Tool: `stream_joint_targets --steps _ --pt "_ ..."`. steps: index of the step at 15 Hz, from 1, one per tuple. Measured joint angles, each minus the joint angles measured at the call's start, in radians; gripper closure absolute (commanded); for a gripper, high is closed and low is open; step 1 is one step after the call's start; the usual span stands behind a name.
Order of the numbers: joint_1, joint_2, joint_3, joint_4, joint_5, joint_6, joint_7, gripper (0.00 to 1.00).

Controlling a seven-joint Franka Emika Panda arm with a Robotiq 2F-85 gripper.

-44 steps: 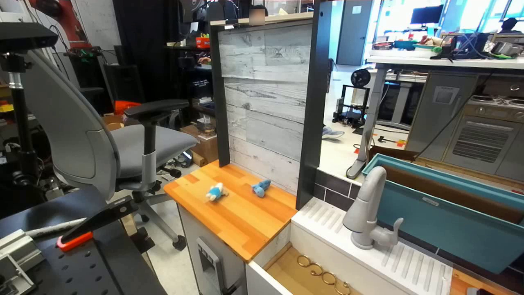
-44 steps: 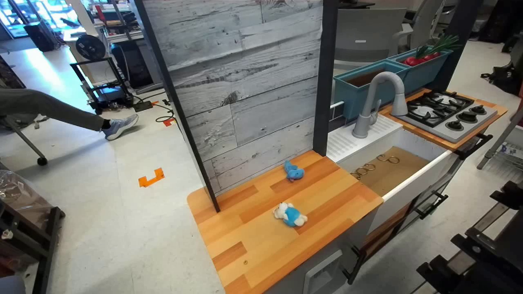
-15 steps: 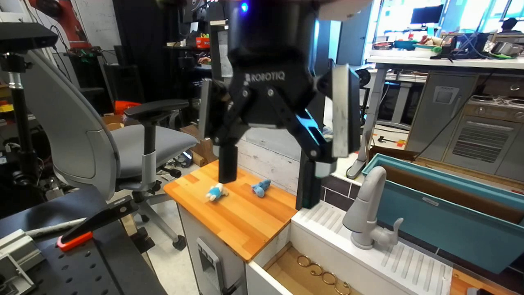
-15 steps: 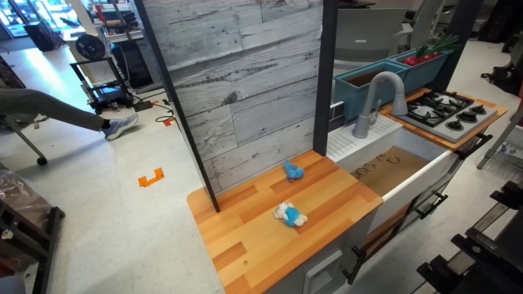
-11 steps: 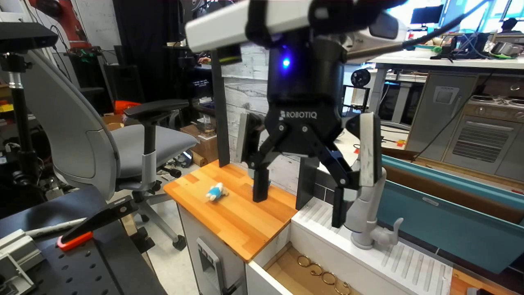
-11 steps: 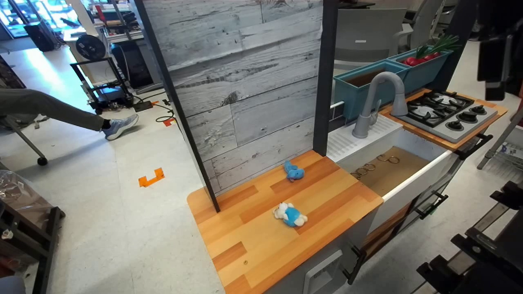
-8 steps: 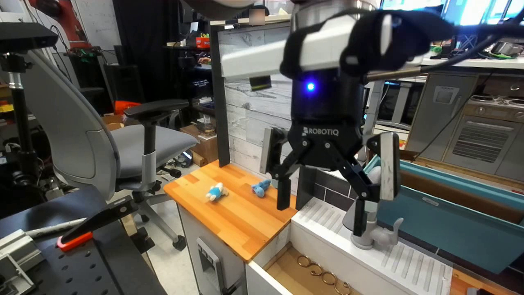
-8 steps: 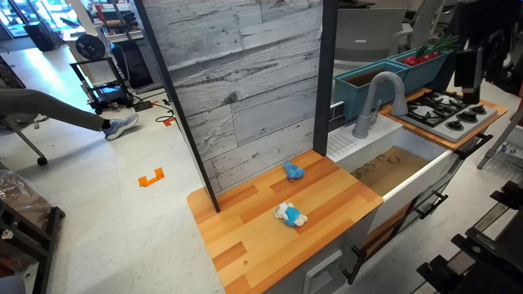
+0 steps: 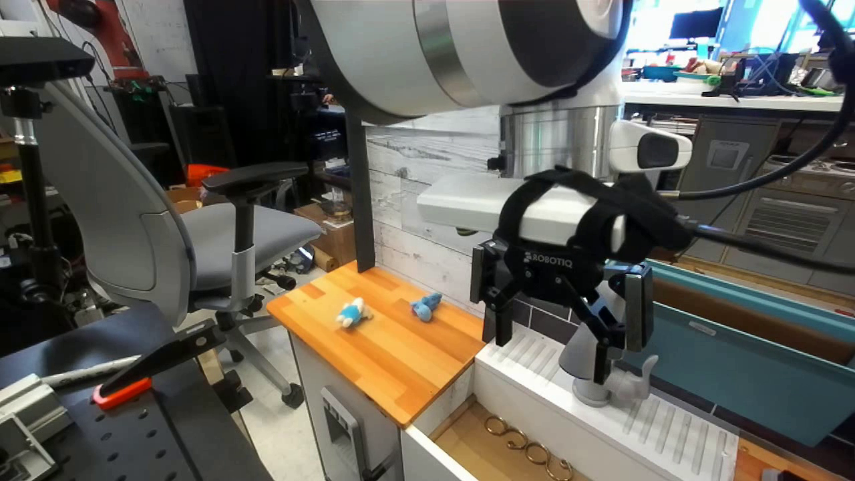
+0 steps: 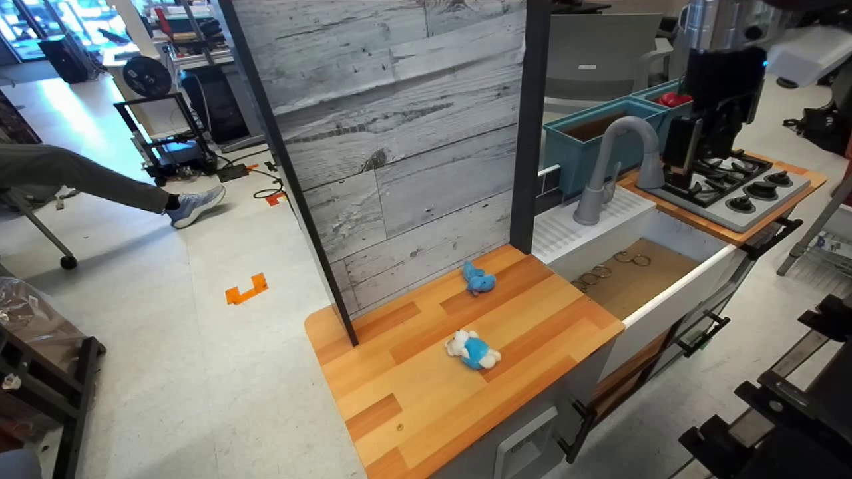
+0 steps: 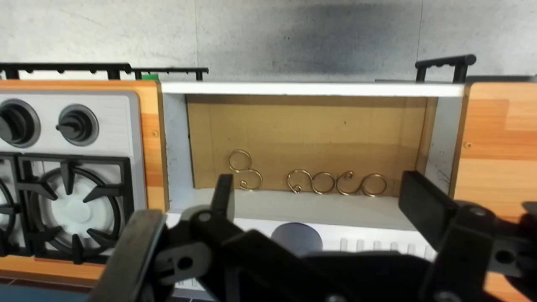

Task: Push the grey faucet to the left

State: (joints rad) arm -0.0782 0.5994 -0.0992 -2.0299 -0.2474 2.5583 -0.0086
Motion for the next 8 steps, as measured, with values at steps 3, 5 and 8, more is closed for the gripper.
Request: stream_joint_targets --steps 3,5,8 --pt "0.004 0.027 0.003 -0.016 0.02 0.149 0.001 0.0" --pt "0.006 0.041 0.0 -0.023 0.022 0.216 0.004 0.0" --pt "0.01 0.06 -0.014 -0.027 0.022 0.28 0.008 0.0"
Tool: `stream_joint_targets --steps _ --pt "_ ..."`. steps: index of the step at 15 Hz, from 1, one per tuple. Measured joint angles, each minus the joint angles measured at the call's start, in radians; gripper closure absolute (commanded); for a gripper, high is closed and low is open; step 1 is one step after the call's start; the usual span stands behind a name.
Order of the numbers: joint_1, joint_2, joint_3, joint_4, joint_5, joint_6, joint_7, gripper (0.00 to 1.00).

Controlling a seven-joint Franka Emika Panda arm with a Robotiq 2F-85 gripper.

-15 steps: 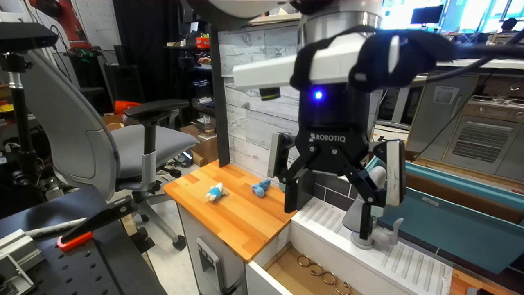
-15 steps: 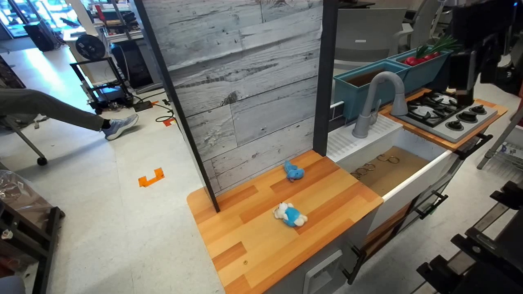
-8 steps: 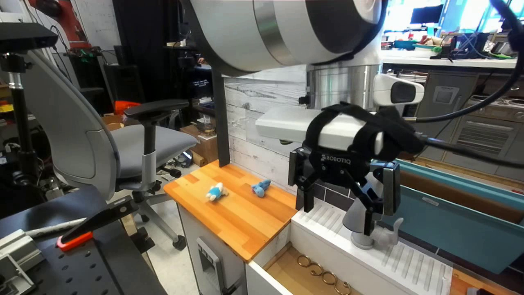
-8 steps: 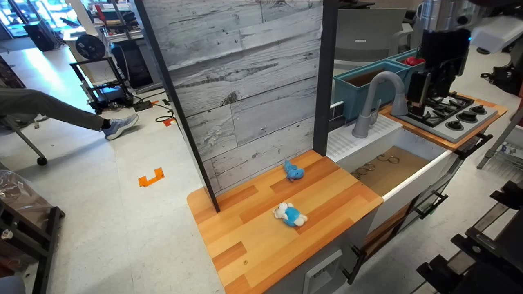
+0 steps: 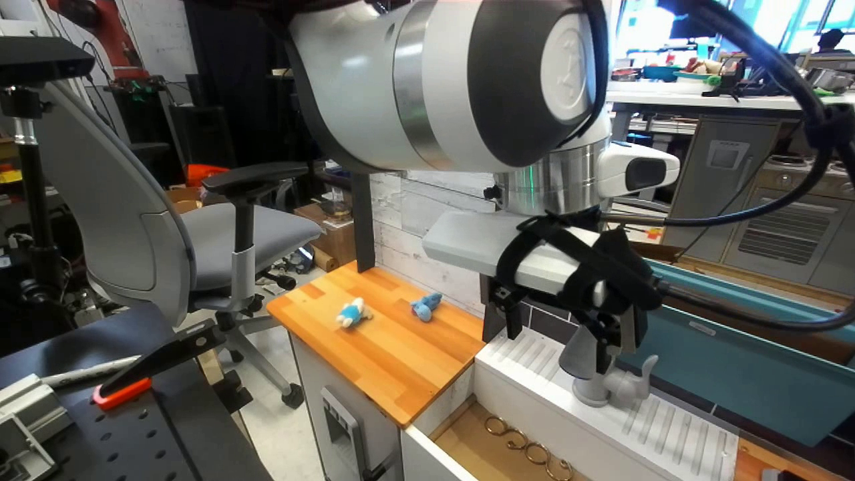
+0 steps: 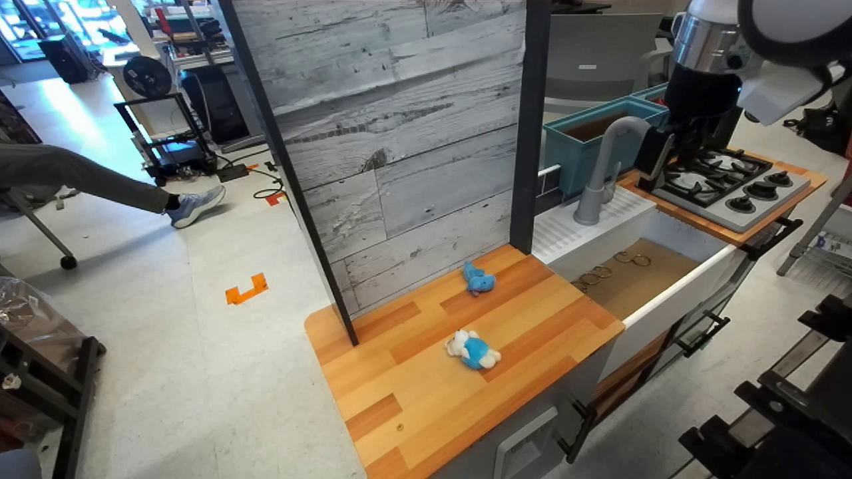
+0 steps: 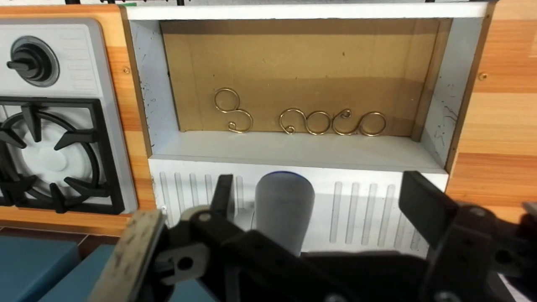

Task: Push the grey faucet to the left

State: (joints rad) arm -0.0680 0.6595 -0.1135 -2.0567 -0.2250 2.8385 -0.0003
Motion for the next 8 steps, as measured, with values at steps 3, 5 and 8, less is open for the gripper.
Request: stream_joint_targets --steps 3,5,8 --pt "0.006 0.019 -0.017 -0.005 0.0 0.056 0.0 0.0" --pt "0.009 0.032 -0.02 -0.006 0.0 0.079 0.0 0.0" --pt "0.019 0.05 -0.021 -0.006 0.0 0.111 0.0 0.0"
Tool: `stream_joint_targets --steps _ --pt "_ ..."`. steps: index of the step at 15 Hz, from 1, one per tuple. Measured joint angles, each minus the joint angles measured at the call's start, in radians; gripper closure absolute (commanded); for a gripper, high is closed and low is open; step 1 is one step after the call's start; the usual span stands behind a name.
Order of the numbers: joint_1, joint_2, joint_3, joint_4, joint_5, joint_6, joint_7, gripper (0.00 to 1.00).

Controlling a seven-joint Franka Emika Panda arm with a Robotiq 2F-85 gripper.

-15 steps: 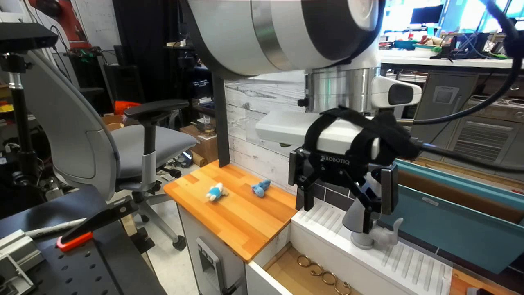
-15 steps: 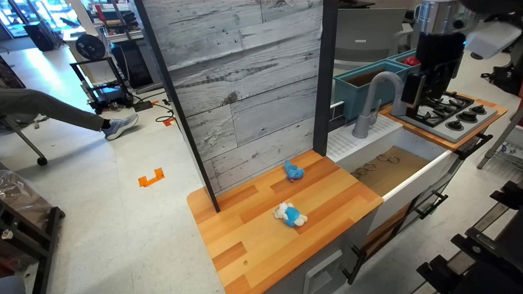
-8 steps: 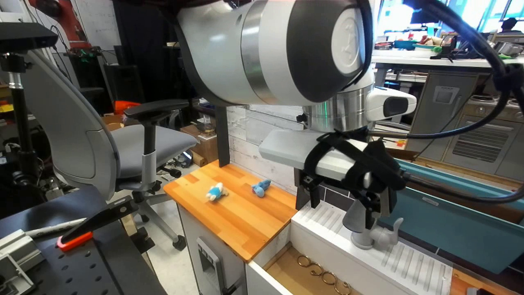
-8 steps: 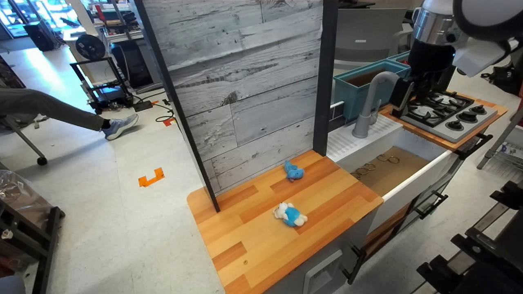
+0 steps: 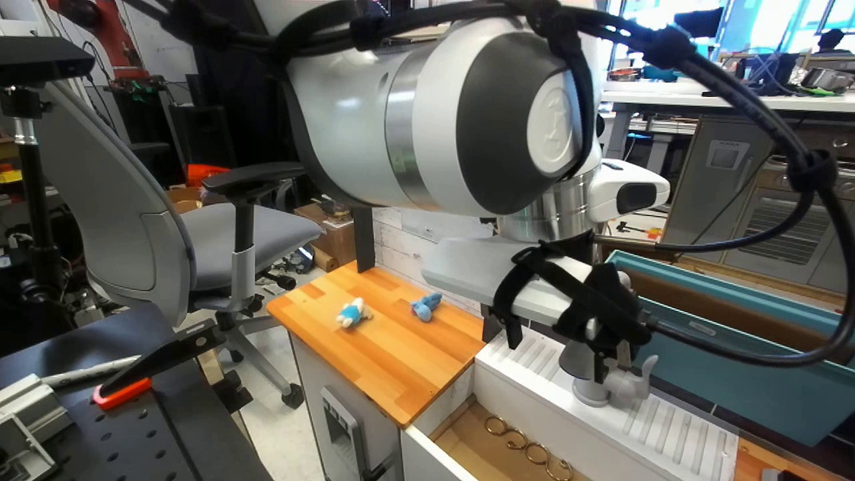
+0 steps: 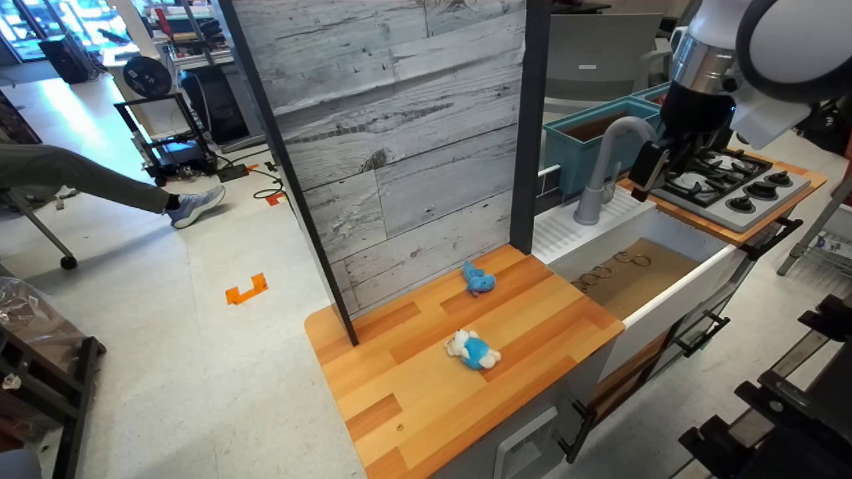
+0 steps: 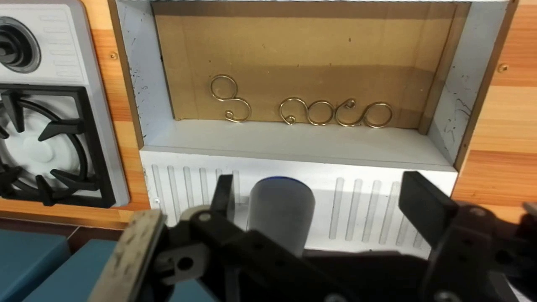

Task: Push the grey faucet to the left

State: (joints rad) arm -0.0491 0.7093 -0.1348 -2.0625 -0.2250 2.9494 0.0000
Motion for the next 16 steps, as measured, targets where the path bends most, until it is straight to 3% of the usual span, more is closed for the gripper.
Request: stream_joint_targets --steps 11,16 --pt "0.018 0.031 0.011 0.005 0.009 0.027 -0.051 0.0" --pt "0.024 0.031 0.033 0.019 -0.002 -0.031 -0.122 0.0"
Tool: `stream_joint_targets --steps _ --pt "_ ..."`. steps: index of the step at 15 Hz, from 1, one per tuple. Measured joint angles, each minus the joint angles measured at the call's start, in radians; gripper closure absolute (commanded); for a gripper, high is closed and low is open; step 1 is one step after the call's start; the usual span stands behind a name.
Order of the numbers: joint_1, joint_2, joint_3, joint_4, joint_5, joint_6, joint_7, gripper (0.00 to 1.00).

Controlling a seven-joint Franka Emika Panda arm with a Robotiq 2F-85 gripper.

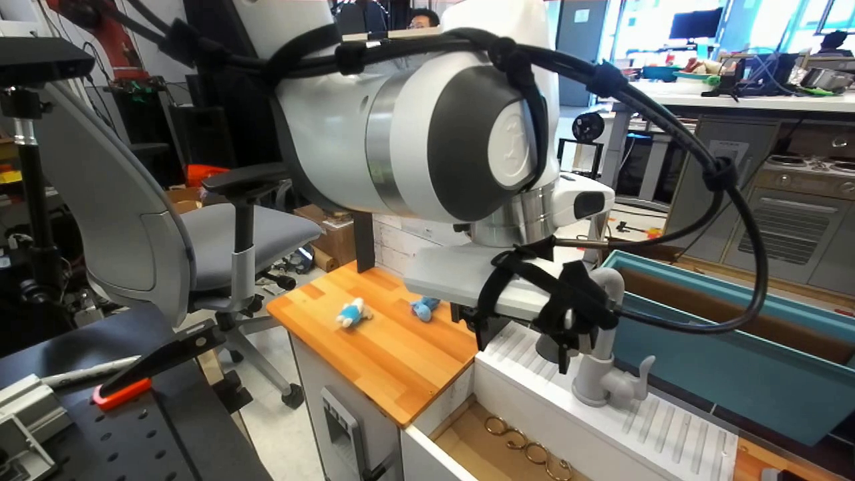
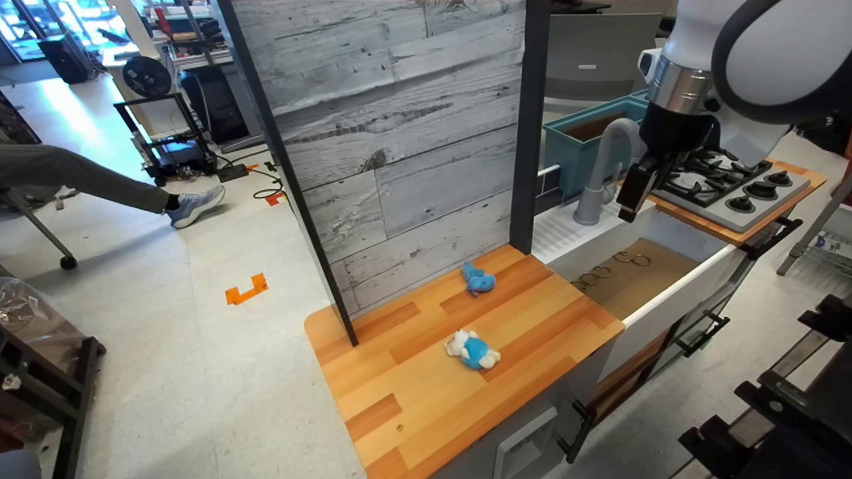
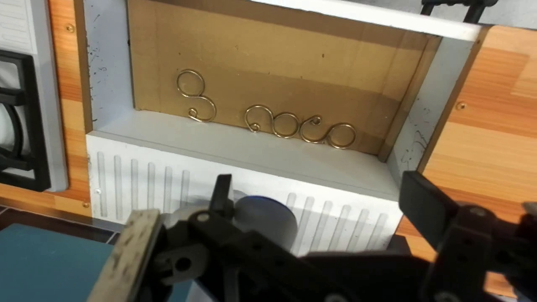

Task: Push the grey faucet to the left

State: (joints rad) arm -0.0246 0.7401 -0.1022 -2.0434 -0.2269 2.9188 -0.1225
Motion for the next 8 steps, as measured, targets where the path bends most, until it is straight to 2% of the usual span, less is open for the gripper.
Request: stream_joint_targets --steps 5,8 --pt "0.006 0.022 0.108 0.07 0.001 -0.144 -0.064 0.0" --pt "0.018 0.041 0.134 0.116 0.0 -0.211 -0.113 0.0"
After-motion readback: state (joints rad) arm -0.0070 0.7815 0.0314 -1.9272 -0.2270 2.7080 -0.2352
